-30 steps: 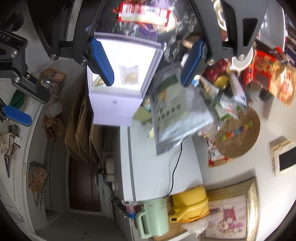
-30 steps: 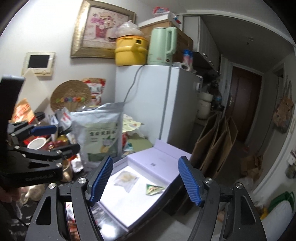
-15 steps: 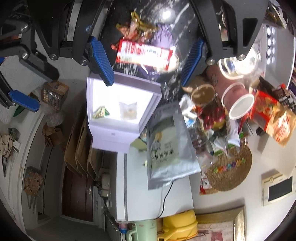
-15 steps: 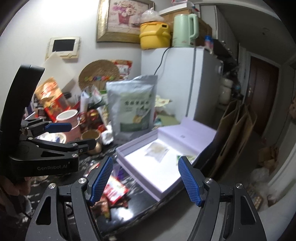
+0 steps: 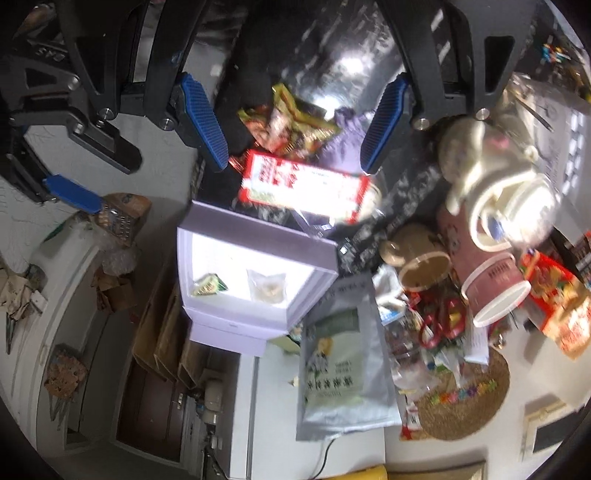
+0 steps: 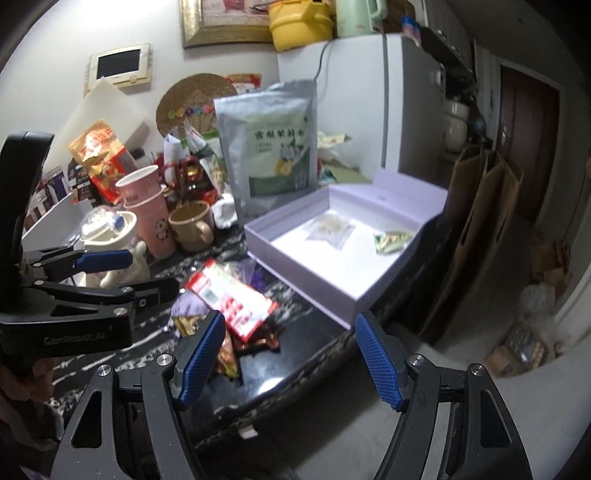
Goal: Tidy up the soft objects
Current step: 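Withdraw both open tools from the box back toward the counter, then grasp the gold snack bag with the left tool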
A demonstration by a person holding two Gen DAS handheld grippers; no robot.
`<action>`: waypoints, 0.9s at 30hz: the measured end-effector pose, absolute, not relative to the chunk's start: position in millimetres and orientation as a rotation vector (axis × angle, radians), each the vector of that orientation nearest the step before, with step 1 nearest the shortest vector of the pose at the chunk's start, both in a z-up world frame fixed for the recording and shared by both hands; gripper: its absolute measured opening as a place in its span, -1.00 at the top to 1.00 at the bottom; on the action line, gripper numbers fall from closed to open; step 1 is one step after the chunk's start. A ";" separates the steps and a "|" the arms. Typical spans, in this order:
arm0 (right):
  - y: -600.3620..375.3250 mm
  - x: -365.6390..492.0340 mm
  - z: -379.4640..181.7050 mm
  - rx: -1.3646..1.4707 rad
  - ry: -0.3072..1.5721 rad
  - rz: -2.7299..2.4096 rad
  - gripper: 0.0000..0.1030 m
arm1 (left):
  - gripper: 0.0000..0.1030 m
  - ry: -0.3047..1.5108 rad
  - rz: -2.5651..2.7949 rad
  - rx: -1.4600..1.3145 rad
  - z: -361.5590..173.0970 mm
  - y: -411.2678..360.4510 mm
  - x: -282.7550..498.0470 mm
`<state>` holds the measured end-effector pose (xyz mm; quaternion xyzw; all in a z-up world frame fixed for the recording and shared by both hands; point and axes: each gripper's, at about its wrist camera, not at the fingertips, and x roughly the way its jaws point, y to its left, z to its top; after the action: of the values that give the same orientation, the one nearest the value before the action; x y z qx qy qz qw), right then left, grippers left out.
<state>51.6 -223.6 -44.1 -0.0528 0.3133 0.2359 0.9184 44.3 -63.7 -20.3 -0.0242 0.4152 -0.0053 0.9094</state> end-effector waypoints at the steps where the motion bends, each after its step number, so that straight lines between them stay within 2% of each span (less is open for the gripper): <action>1: -224.8 51.2 -48.7 -0.098 0.656 0.483 -0.43 | -0.44 0.863 -0.014 -0.056 -23.7 -63.5 42.5; 27: -243.6 53.3 -122.3 -0.035 0.839 0.404 -0.43 | -0.44 0.992 -0.005 -0.186 -100.5 -65.0 63.7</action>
<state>53.3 -243.6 -122.3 -0.0171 0.4043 0.1950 0.8935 63.7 -65.0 -100.5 -0.0890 0.4753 -0.0024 0.8753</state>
